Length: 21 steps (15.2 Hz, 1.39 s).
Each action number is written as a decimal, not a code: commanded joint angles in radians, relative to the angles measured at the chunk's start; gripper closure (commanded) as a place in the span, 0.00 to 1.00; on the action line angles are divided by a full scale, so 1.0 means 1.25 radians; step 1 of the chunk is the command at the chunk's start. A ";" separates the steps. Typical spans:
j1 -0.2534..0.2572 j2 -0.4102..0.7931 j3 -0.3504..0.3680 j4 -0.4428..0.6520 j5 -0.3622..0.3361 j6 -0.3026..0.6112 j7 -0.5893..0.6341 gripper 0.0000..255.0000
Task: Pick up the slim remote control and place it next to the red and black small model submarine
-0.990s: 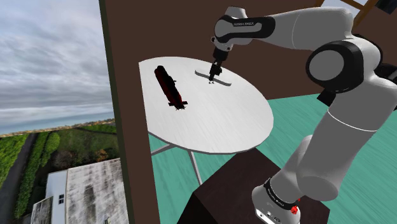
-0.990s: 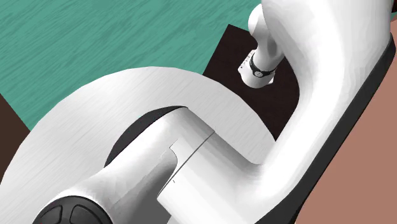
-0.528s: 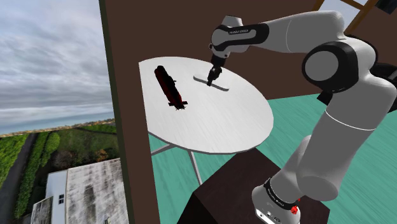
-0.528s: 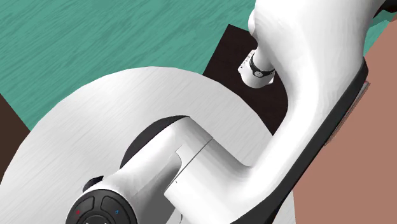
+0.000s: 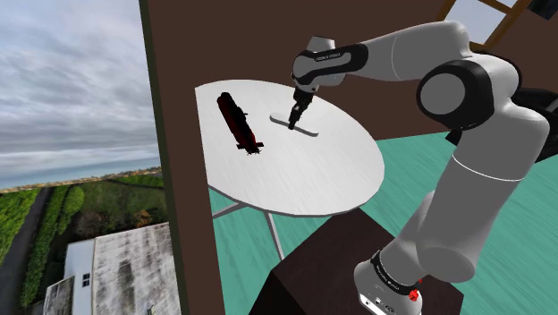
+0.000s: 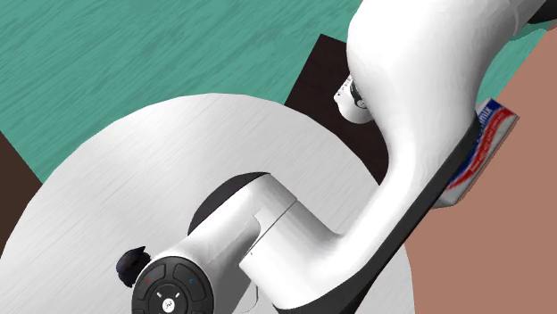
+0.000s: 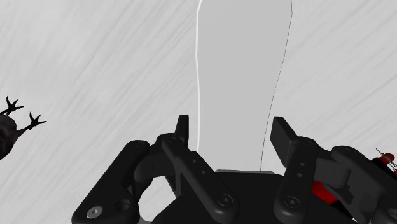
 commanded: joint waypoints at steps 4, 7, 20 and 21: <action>-0.004 0.026 0.006 -0.024 0.017 0.048 -0.011 1.00; -0.007 0.042 0.010 -0.037 0.028 0.075 -0.019 1.00; -0.013 0.071 0.018 -0.053 0.047 0.117 -0.032 1.00; -0.013 0.071 0.018 -0.053 0.047 0.117 -0.032 0.00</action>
